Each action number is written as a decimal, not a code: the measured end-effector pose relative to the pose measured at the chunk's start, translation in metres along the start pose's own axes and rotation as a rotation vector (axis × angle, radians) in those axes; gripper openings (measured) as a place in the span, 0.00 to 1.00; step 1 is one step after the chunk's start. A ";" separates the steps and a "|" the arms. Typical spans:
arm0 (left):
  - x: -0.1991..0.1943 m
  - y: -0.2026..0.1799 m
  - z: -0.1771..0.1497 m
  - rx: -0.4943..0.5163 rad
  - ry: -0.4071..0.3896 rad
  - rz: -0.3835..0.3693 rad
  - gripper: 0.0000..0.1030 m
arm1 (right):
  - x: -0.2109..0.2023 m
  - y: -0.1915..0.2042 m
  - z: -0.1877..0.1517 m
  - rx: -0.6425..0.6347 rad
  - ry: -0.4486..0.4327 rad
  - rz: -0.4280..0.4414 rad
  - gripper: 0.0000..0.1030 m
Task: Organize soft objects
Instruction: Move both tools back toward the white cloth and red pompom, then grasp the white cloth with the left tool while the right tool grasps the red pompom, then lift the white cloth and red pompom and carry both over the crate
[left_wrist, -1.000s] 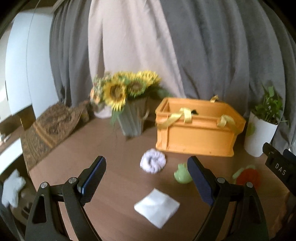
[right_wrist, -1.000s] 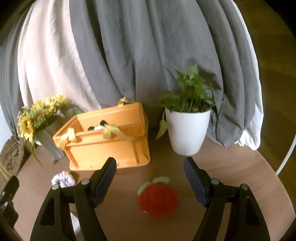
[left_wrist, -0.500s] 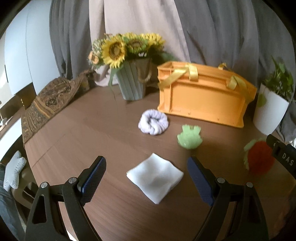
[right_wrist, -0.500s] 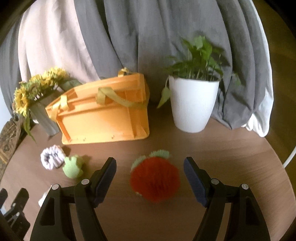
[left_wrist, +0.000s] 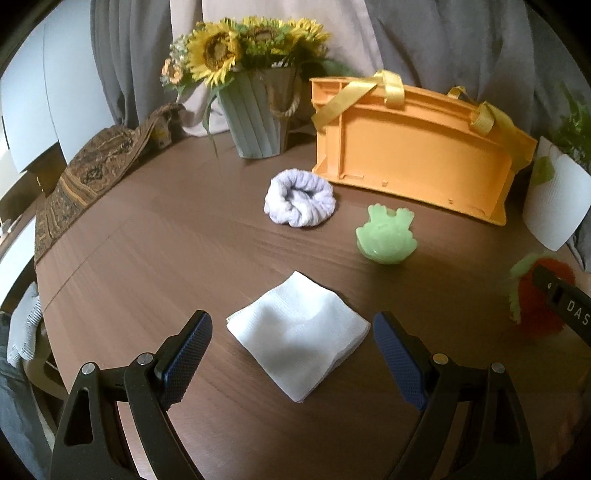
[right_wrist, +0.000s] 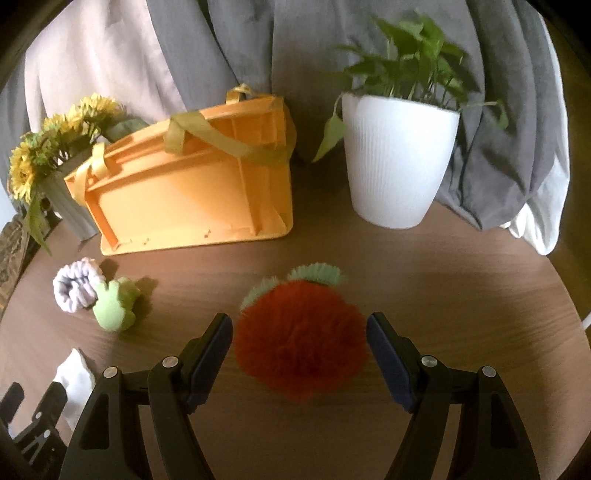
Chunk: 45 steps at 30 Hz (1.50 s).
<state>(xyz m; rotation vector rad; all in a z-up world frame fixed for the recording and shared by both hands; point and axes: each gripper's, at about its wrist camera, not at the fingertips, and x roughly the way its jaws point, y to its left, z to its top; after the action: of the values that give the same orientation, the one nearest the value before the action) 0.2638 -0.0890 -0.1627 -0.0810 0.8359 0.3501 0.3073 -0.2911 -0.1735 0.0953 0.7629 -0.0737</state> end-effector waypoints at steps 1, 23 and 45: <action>0.002 0.000 0.000 -0.002 0.004 0.003 0.85 | 0.003 0.001 0.000 0.000 0.007 0.000 0.74; 0.039 0.002 0.002 -0.017 0.126 -0.044 0.42 | 0.040 0.005 -0.003 0.006 0.098 -0.001 0.56; -0.008 0.010 0.018 0.111 -0.042 -0.137 0.10 | -0.010 0.016 -0.004 0.020 0.021 0.093 0.38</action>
<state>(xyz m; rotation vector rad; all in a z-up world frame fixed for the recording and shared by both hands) 0.2683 -0.0786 -0.1444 -0.0269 0.8017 0.1759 0.2995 -0.2742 -0.1685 0.1503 0.7779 0.0084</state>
